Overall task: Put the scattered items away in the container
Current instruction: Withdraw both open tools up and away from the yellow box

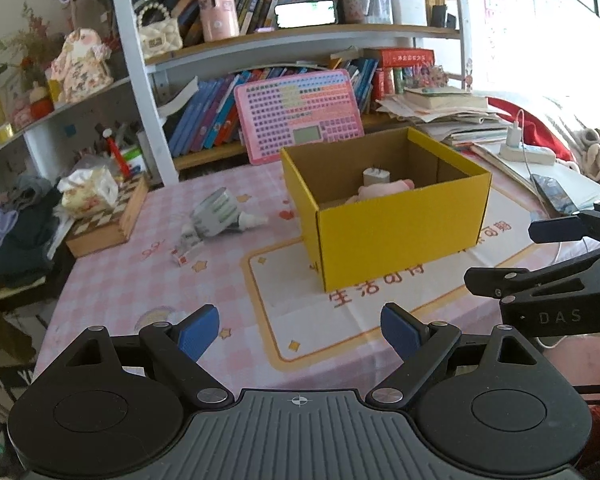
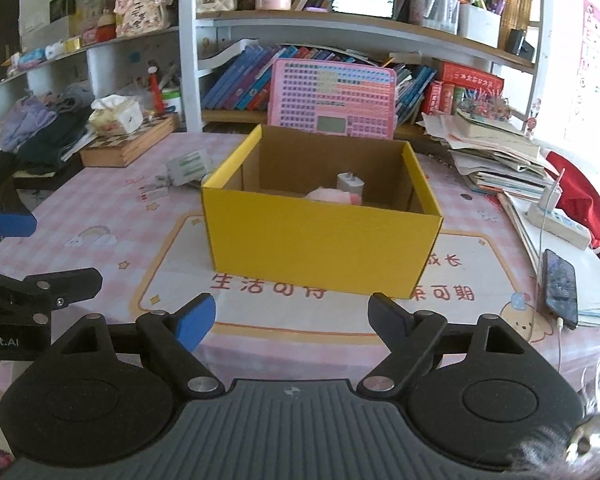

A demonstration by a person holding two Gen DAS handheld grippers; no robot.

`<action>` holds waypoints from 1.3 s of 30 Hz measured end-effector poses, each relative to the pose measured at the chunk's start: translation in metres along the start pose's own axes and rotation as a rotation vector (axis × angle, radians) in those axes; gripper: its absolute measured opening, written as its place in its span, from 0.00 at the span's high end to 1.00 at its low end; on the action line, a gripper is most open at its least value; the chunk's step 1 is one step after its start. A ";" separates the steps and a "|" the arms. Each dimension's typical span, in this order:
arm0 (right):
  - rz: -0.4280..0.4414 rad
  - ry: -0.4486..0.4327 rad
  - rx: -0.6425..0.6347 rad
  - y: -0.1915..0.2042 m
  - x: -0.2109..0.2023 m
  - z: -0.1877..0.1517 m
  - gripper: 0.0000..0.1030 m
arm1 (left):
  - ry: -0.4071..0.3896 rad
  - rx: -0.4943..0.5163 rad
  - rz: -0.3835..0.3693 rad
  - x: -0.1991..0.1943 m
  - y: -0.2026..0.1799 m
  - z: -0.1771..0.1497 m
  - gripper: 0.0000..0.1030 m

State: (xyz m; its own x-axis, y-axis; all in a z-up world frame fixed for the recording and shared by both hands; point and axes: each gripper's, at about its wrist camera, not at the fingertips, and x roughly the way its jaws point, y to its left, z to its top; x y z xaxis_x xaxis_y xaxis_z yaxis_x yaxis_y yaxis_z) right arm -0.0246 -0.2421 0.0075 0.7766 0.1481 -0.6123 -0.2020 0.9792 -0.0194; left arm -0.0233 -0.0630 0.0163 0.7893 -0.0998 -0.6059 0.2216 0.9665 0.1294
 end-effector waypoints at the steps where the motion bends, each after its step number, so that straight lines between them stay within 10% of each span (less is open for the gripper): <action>1: 0.004 0.006 -0.002 0.002 0.001 -0.001 0.19 | 0.009 -0.006 0.001 0.001 0.002 -0.002 0.12; 39: 0.099 0.105 -0.085 0.105 0.062 0.026 0.18 | 0.151 -0.069 0.028 0.037 0.112 -0.023 0.12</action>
State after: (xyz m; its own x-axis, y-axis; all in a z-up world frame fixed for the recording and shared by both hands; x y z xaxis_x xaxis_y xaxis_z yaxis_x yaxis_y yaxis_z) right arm 0.0180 -0.1268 -0.0123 0.6846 0.2235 -0.6939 -0.3278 0.9445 -0.0192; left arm 0.0177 0.0473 -0.0093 0.6982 -0.0414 -0.7147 0.1569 0.9829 0.0964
